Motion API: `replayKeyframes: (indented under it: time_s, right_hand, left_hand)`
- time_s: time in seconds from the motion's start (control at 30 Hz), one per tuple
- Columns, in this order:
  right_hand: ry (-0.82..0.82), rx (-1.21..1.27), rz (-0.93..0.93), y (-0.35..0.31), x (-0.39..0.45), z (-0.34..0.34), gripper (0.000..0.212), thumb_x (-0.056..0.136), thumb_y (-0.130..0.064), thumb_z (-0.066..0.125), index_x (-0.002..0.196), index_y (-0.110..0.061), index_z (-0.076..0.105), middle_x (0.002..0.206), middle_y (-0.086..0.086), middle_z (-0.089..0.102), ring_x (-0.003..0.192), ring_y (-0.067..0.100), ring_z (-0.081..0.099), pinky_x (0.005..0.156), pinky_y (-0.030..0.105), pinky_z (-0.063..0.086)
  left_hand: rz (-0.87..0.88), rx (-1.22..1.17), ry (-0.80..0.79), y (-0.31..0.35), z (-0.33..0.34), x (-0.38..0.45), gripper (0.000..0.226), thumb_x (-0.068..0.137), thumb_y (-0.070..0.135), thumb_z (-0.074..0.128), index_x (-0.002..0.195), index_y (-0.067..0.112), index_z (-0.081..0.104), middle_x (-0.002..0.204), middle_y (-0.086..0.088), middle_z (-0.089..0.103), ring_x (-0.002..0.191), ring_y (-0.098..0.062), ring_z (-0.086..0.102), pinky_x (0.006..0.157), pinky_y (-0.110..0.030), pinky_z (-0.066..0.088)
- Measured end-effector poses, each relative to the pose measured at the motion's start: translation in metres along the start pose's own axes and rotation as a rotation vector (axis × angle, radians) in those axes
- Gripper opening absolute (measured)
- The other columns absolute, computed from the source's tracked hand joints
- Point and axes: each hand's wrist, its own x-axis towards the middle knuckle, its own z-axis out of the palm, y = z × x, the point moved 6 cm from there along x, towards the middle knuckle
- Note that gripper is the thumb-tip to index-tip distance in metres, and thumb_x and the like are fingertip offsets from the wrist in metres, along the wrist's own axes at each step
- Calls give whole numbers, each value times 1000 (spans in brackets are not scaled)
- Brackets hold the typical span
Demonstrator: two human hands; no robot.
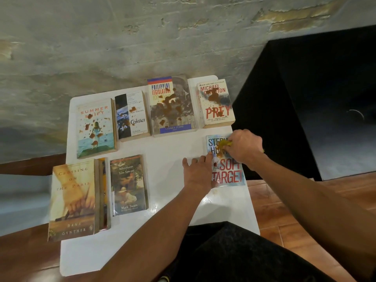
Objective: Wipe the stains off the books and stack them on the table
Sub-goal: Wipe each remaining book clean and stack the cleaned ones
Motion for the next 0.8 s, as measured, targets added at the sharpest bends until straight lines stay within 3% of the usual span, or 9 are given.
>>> replayKeyframes:
  time_s: [0.1,0.23,0.37,0.47,0.57,0.67,0.8]
  right_hand:
    - [53,22,15,-7,2,-7,32,89,-53,67,96,-23,59,86,-3,59,69,11,59,69,33,55]
    - [-45,-41,-98,-13,1,-1,32,87,-56,67,100,-27,64,84,-7,63,67,9,62,66,29,55]
    - [40,-23,-56,-14,5,-14,28,89,-49,69,98,-23,62,90,-3,60,75,12,58,67,30,47]
    - [-21,-11,-131,-18,-1,-4,30,87,-52,70,99,-26,63,87,-6,62,68,9,61,62,26,51]
    - [-63,-71,-183,-15,3,-9,30,89,-57,64,98,-29,63,83,-10,60,69,9,59,57,23,40]
    - [35,-55,-113,-18,2,-15,30,89,-54,67,97,-25,61,90,-4,58,74,11,58,65,29,48]
    - [-139,-10,-232,-21,-4,-3,32,87,-58,67,99,-29,63,85,-11,65,66,7,64,59,22,49]
  left_hand:
    - [0,-9,-4,-1,2,0,93,86,59,68,155,25,15,149,-3,45,138,-27,43,120,-57,17]
    - [-1,-13,-6,-2,3,1,94,86,60,68,156,27,14,151,-2,44,139,-27,42,120,-58,16]
    - [2,-24,-1,-1,3,-1,94,86,59,68,156,27,15,151,-1,43,139,-26,42,120,-58,16]
    - [-8,-40,2,-3,3,-1,93,85,60,68,155,28,16,151,-1,43,140,-26,41,120,-57,15]
    - [-10,-56,3,-4,4,-1,91,86,60,67,155,29,16,151,0,43,140,-26,41,120,-57,15]
    - [-6,-57,8,-3,4,-1,92,86,60,68,155,28,15,151,0,43,140,-26,41,120,-56,15]
    - [-12,-62,1,-4,2,-2,91,86,60,67,155,29,16,152,0,43,141,-26,41,121,-56,15]
